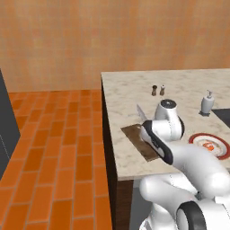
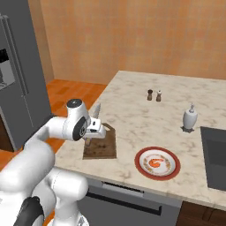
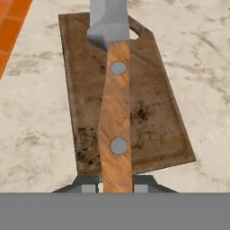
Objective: Pick up the knife from the drawer and place it on the cutting board. Then place the meat from the plate to the cutting board.
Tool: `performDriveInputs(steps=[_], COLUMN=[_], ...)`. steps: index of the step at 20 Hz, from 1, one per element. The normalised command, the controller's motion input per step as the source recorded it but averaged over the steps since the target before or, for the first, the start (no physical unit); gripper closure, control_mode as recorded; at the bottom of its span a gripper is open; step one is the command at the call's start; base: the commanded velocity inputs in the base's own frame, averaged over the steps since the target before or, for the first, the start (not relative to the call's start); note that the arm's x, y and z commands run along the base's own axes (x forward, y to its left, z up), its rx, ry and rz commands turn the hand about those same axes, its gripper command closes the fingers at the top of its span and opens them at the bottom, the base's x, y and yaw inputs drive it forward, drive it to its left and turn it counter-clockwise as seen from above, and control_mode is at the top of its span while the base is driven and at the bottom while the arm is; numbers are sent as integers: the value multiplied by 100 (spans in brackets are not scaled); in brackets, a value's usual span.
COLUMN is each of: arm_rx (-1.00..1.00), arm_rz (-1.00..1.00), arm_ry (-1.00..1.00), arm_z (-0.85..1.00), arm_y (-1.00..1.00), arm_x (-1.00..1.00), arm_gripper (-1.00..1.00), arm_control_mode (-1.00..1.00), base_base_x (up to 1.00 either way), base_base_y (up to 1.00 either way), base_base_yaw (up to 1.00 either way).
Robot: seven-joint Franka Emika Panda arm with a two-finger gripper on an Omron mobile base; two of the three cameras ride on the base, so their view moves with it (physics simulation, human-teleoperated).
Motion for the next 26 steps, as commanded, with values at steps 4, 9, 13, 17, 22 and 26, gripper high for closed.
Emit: performDriveInputs(steps=[4, 9, 13, 17, 22, 26], arm_rx=[2, 0, 0, 0, 0, 0], arm_rz=[-4, 3, 8, 8, 8, 3], arm_ry=[14, 9, 1, 0, 0, 0], arm_z=[-63, -47, -49, -35, -23, -14], arm_y=[14, 8, 0, 0, 0, 0], arm_x=[19, 31, 24, 26, 17, 3], arm_gripper=[100, 100, 100, 100, 100, -100], arm_control_mode=[-100, -100, -100, -100, -100, -100], base_base_x=[0, 0, 0, 0, 0, 0], base_base_y=[0, 0, 0, 0, 0, 0], base_base_yaw=[0, 0, 0, 0, 0, 0])
